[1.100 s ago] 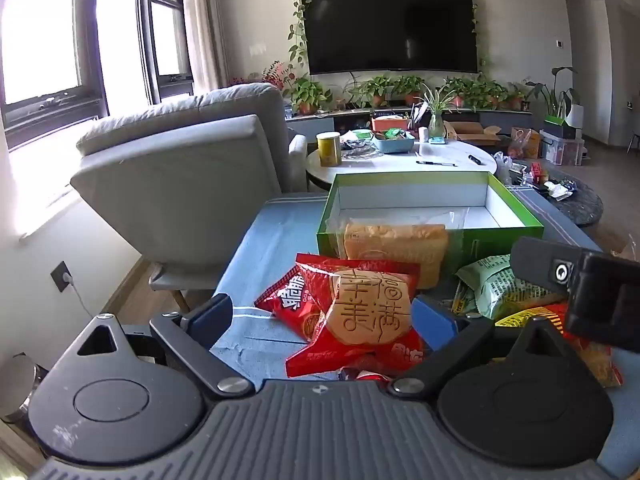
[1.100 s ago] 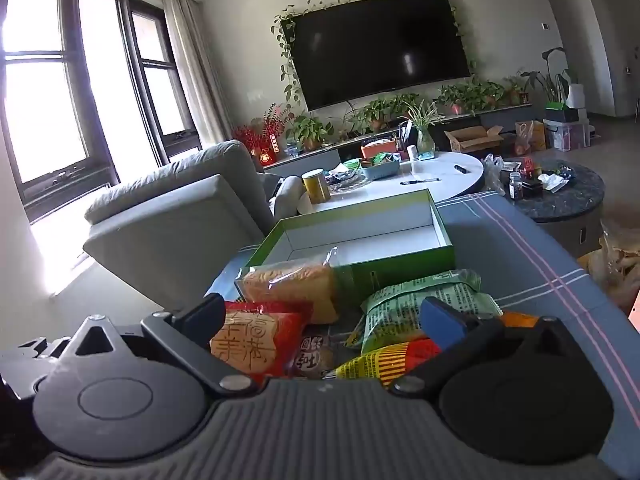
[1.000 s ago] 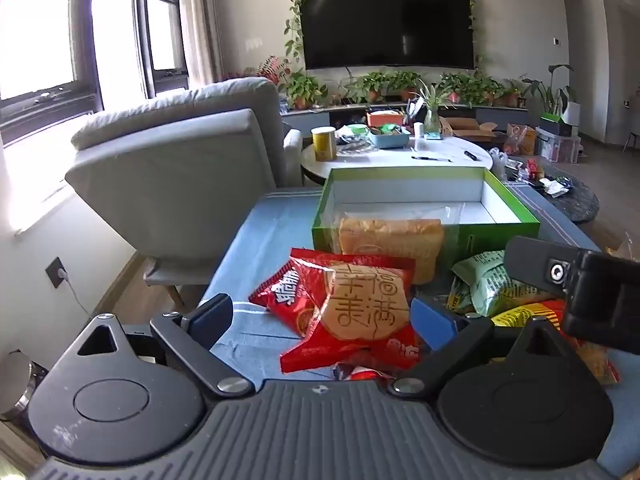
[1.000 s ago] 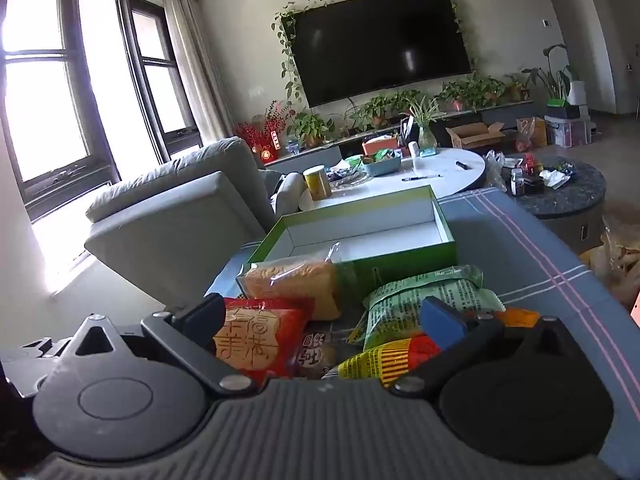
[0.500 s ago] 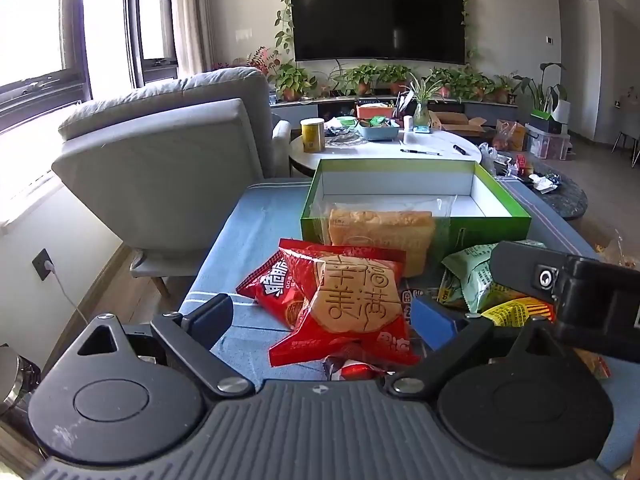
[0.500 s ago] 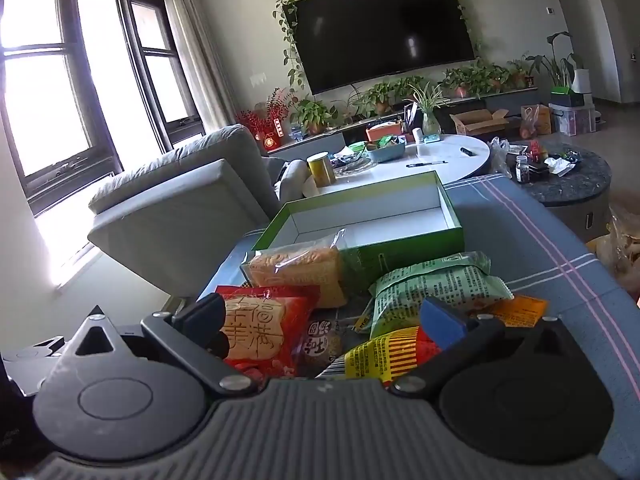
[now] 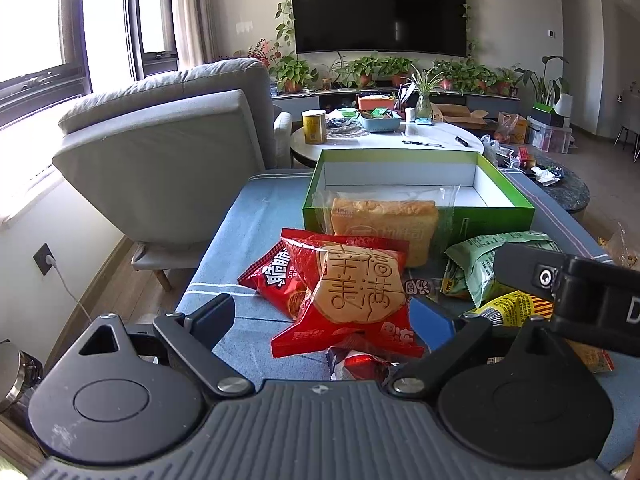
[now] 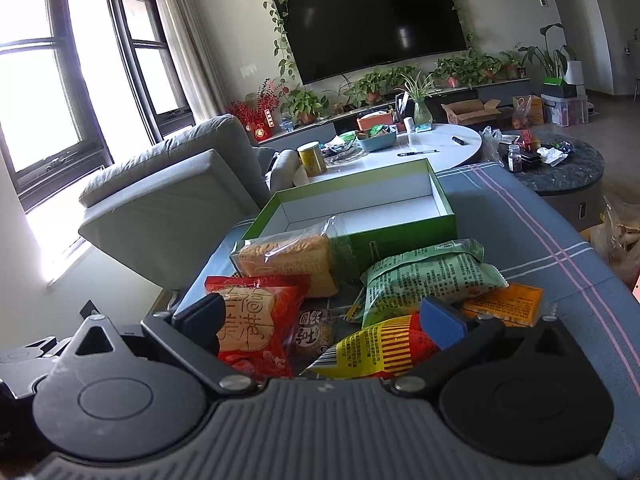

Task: Organize snacks
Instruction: 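Move both grippers toward the red cookie bag beside the green box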

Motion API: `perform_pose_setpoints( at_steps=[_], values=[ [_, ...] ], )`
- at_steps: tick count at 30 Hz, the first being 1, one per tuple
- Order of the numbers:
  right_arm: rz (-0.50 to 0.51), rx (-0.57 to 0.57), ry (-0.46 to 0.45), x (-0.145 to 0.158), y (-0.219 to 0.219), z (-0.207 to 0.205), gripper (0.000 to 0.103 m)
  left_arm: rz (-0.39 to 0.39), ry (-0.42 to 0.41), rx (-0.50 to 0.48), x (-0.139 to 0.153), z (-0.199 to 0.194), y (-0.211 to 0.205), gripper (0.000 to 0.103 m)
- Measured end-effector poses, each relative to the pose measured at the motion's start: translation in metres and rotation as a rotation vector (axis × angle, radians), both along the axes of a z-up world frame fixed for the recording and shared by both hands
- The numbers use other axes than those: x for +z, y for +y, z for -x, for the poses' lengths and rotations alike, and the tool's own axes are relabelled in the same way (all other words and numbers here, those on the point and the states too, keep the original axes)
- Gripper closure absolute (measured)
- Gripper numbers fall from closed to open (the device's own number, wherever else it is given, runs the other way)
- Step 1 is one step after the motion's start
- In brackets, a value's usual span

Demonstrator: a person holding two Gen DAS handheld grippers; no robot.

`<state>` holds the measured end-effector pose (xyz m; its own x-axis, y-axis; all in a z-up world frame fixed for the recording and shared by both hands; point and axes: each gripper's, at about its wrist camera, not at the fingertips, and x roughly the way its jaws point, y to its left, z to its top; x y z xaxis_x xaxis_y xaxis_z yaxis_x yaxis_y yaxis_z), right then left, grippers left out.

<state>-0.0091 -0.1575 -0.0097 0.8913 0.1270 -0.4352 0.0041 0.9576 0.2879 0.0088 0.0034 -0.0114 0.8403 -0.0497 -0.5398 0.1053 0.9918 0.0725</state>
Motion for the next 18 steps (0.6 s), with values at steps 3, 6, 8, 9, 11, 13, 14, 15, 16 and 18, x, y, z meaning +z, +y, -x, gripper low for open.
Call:
perform_pose_setpoints(
  at_steps=[3, 6, 8, 9, 11, 13, 14, 15, 16, 18],
  values=[
    [-0.002, 0.001, 0.005, -0.001, 0.000, 0.000, 0.016, -0.006, 0.001, 0.010, -0.001, -0.001, 0.001, 0.009],
    [-0.005, 0.001, 0.008, -0.001, 0.000, -0.001, 0.016, -0.004, 0.005, 0.019, -0.002, -0.001, 0.002, 0.009],
    [-0.006, 0.002, 0.008, -0.002, 0.000, 0.000, 0.016, -0.002, 0.007, 0.022, -0.002, -0.001, 0.004, 0.009],
    [-0.006, 0.002, 0.008, -0.002, 0.000, 0.000, 0.016, -0.001, 0.008, 0.024, -0.002, -0.001, 0.005, 0.009],
    [-0.006, 0.003, 0.007, -0.002, 0.000, 0.000, 0.016, 0.003, 0.009, 0.030, -0.002, -0.002, 0.006, 0.009],
    [-0.009, 0.008, 0.005, -0.002, 0.000, 0.000, 0.016, 0.007, 0.012, 0.037, -0.002, -0.002, 0.009, 0.009],
    [-0.009, 0.009, 0.005, -0.002, 0.000, 0.000, 0.016, 0.010, 0.014, 0.041, -0.003, -0.003, 0.010, 0.009],
    [-0.010, 0.010, 0.005, -0.002, 0.001, 0.000, 0.016, 0.012, 0.016, 0.045, -0.003, -0.003, 0.012, 0.009],
    [-0.011, 0.011, 0.004, -0.002, 0.001, 0.000, 0.016, 0.015, 0.018, 0.048, -0.003, -0.004, 0.013, 0.009],
    [-0.013, 0.015, 0.004, -0.002, 0.001, 0.000, 0.016, 0.018, 0.022, 0.049, -0.004, -0.004, 0.014, 0.010]
  ],
)
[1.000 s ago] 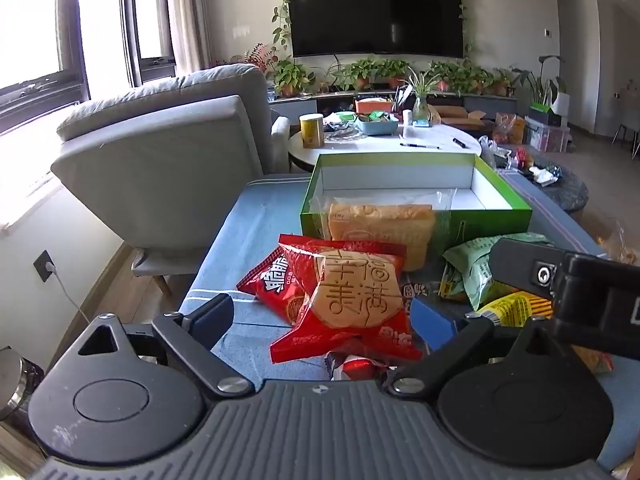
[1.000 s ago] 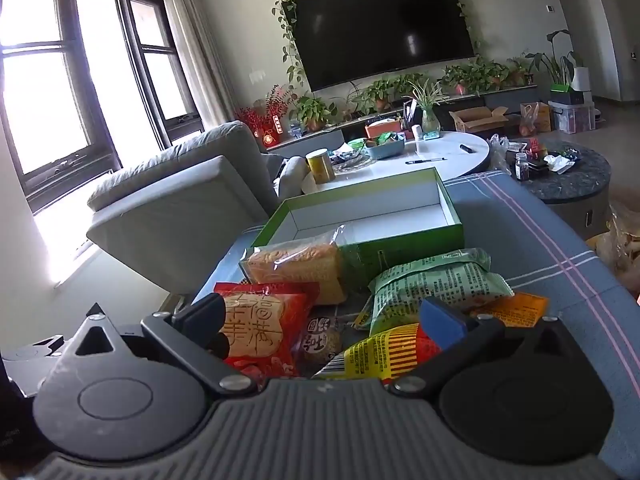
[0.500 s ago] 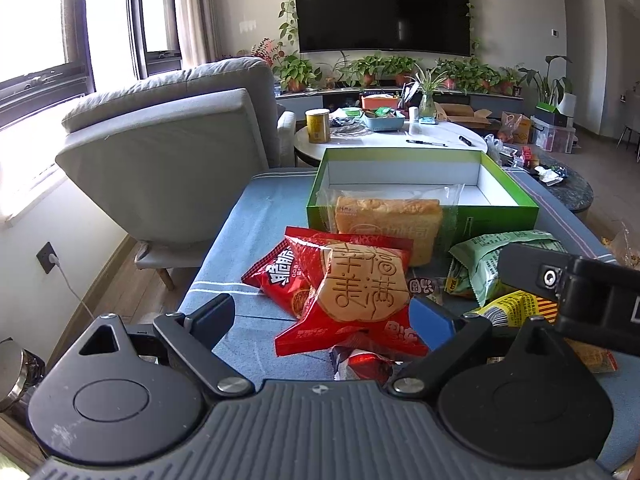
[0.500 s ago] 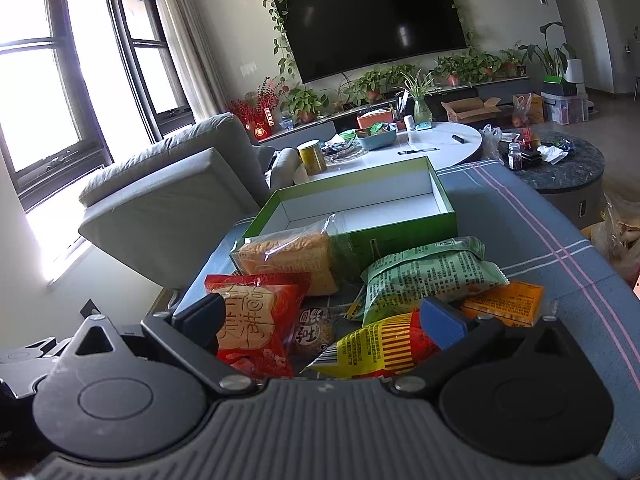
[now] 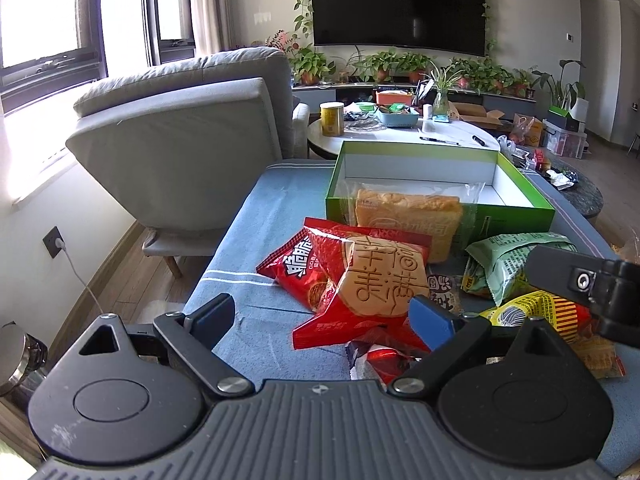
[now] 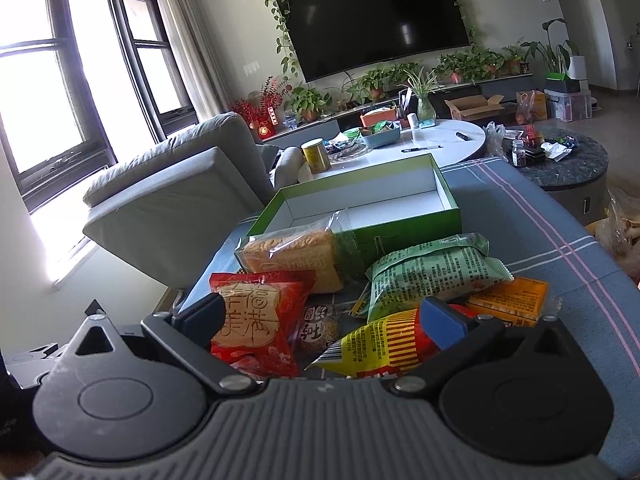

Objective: Organize snacks

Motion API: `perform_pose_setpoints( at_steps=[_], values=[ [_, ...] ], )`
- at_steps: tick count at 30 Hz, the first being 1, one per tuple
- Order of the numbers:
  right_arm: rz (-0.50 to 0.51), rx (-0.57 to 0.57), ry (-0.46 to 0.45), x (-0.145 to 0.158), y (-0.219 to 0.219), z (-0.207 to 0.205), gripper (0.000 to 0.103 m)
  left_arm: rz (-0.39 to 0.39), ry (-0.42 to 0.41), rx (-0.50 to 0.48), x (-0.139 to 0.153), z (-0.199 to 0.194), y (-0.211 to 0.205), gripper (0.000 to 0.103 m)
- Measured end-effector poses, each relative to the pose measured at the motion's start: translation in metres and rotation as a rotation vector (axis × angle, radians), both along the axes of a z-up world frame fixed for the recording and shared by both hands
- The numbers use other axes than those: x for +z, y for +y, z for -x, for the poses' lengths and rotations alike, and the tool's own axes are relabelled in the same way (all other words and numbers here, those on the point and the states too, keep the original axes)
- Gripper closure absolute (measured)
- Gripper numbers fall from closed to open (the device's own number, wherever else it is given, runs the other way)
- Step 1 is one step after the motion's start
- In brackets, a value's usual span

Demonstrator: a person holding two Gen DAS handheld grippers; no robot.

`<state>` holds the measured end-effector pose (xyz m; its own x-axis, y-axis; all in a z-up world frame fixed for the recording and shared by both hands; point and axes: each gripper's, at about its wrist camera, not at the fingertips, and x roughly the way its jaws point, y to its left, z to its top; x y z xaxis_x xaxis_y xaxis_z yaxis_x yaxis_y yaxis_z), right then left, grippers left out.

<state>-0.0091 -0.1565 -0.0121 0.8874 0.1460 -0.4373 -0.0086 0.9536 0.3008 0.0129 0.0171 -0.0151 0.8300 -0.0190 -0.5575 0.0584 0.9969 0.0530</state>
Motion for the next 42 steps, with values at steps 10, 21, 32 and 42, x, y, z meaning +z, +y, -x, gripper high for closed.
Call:
perform_pose_setpoints(
  at_steps=[10, 21, 32, 42],
  values=[
    [0.000, 0.021, -0.007, 0.0004, 0.0020, 0.0015, 0.016, 0.012, 0.004, 0.001, -0.0010, -0.0009, 0.0018, 0.010],
    [-0.009, 0.028, -0.002, -0.0003, 0.0018, 0.0003, 0.016, 0.014, 0.006, -0.009, -0.0009, 0.0000, 0.0014, 0.010],
    [-0.008, 0.038, -0.004, -0.0001, 0.0044, 0.0008, 0.016, 0.024, 0.010, -0.012, -0.0008, -0.0001, 0.0029, 0.010],
    [-0.008, 0.041, -0.003, -0.0004, 0.0042, 0.0009, 0.017, 0.031, 0.011, -0.015, 0.0001, 0.0005, 0.0037, 0.010]
  ],
)
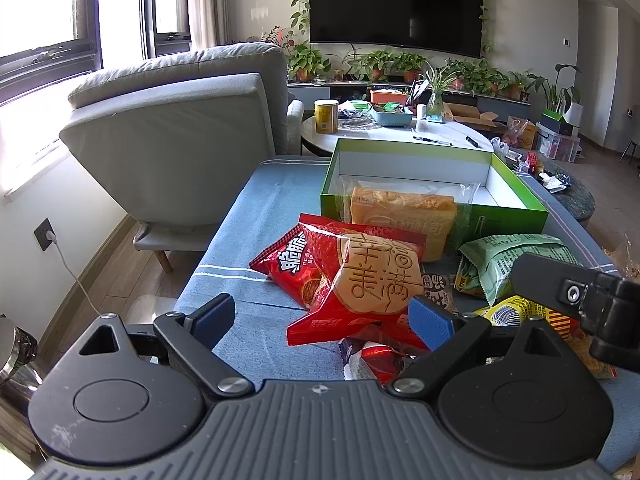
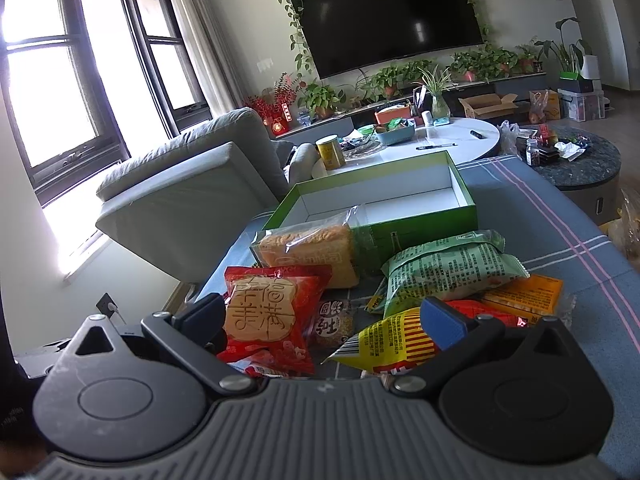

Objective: Organize snacks

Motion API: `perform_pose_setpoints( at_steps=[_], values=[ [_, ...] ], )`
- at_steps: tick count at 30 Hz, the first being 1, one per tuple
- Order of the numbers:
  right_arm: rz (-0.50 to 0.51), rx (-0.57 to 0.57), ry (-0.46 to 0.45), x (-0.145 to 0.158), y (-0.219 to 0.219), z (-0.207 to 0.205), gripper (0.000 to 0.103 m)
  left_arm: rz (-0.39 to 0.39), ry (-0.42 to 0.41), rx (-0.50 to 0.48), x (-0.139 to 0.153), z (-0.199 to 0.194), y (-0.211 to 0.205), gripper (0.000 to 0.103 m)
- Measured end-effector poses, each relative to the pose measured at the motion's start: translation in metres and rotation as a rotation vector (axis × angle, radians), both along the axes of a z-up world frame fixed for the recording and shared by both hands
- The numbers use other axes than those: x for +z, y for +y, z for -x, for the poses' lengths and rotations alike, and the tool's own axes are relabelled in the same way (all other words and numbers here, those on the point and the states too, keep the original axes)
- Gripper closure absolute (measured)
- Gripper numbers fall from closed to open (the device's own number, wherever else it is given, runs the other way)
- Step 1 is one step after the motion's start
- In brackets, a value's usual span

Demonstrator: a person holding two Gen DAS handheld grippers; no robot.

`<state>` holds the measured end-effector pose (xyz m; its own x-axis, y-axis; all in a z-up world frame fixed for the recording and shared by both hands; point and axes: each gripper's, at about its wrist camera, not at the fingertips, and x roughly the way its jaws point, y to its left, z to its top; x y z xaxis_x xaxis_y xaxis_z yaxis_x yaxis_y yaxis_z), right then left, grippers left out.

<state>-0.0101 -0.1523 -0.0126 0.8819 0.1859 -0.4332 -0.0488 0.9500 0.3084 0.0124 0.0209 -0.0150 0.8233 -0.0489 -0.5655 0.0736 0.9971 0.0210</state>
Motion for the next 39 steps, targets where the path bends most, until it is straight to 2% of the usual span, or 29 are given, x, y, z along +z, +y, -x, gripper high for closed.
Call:
perform_pose_setpoints(
  at_steps=[18, 26, 32, 39],
  values=[
    [0.001, 0.009, 0.002, -0.001, 0.000, -0.001, 0.017, 0.015, -0.005, -0.006, 0.000, -0.001, 0.003, 0.010],
    [-0.005, 0.129, -0.003, 0.002, 0.009, -0.012, 0.017, 0.036, -0.019, -0.033, -0.003, -0.013, 0.013, 0.015],
    [-0.106, 0.183, 0.049, 0.000, 0.006, -0.038, 0.017, 0.058, 0.009, -0.074, -0.009, -0.030, 0.020, 0.015],
    [-0.128, 0.207, 0.132, -0.011, 0.013, -0.072, 0.017, 0.075, 0.053, -0.120, -0.023, -0.057, 0.026, 0.015]
  ],
)
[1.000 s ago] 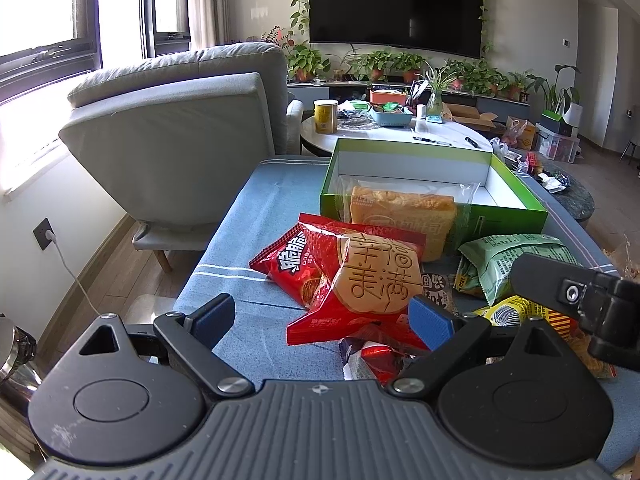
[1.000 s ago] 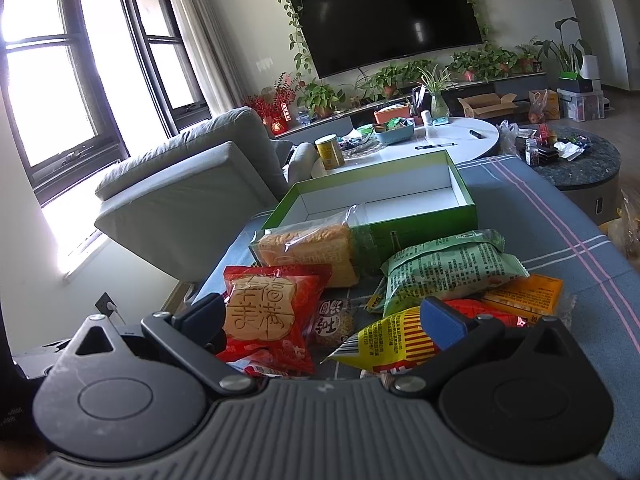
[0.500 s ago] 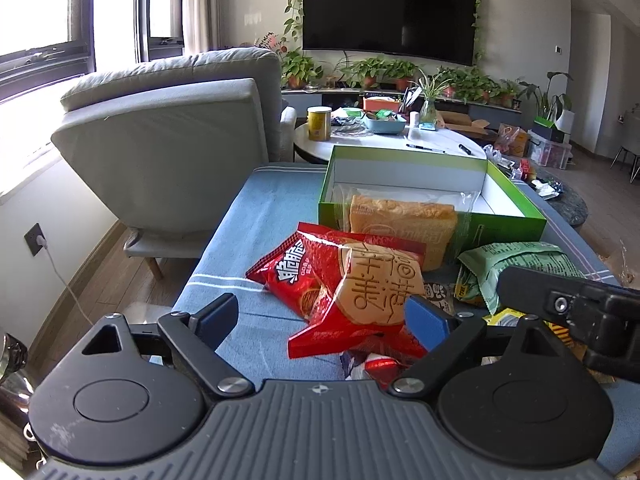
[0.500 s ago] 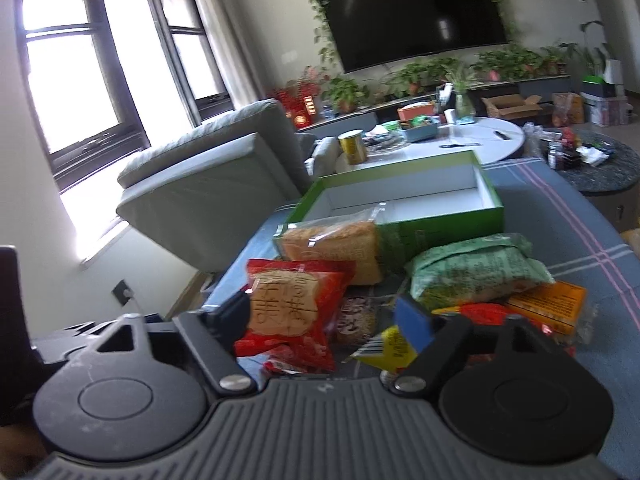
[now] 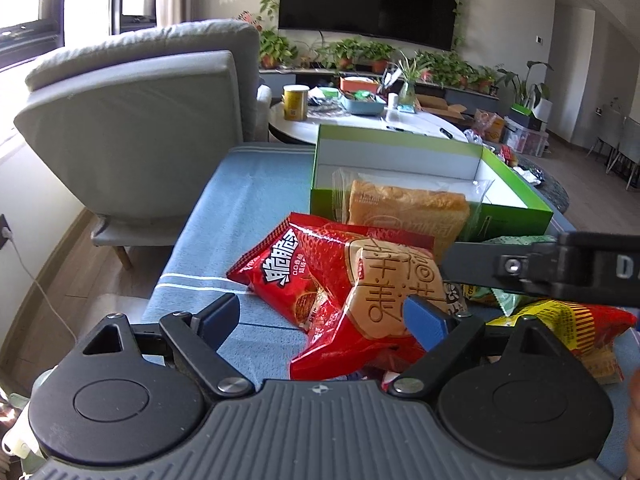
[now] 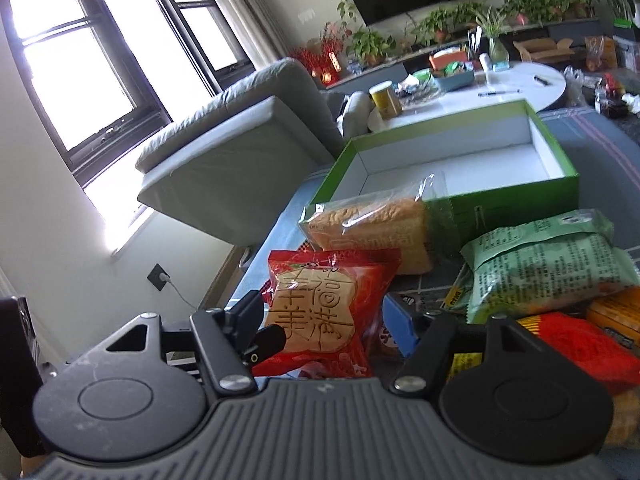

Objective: Organize snacks

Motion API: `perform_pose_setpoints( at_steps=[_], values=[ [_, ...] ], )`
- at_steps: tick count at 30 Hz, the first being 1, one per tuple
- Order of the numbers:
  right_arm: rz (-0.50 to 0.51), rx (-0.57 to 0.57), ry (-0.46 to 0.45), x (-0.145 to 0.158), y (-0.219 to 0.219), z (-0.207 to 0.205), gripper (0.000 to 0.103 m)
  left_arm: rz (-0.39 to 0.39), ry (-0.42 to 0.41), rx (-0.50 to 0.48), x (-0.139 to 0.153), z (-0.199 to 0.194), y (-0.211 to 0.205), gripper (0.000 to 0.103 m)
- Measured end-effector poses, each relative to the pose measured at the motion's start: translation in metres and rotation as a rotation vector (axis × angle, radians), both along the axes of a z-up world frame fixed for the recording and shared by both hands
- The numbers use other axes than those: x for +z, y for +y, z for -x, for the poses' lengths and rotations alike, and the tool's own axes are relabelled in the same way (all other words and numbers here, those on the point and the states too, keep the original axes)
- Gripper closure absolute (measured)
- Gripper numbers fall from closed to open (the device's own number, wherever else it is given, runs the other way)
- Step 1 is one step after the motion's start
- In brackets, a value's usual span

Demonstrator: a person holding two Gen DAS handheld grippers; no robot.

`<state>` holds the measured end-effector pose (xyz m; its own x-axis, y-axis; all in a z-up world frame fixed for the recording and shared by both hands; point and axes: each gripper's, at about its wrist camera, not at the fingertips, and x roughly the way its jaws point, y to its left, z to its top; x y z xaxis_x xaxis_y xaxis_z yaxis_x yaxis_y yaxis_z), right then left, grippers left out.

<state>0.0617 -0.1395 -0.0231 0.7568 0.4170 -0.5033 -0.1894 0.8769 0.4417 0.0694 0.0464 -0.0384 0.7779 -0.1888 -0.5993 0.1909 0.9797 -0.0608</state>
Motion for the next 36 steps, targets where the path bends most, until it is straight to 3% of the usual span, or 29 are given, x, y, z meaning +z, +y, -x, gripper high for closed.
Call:
perform_pose_setpoints(
  at_steps=[19, 24, 31, 36],
  values=[
    [-0.057, 0.036, 0.195, -0.025, 0.005, -0.054, 0.017, 0.063, 0.089, -0.184, -0.027, -0.048, -0.013, 0.019],
    [-0.095, 0.084, 0.228, -0.027, 0.008, -0.058, 0.017, 0.122, 0.087, -0.202, -0.024, -0.046, -0.011, 0.036],
    [-0.070, 0.084, 0.159, -0.005, 0.010, -0.039, 0.023, 0.115, 0.023, -0.216, 0.001, -0.025, -0.017, 0.040],
    [-0.035, 0.071, 0.044, 0.026, 0.004, -0.021, 0.024, 0.100, -0.055, -0.239, 0.028, -0.007, -0.027, 0.040]
  ],
)
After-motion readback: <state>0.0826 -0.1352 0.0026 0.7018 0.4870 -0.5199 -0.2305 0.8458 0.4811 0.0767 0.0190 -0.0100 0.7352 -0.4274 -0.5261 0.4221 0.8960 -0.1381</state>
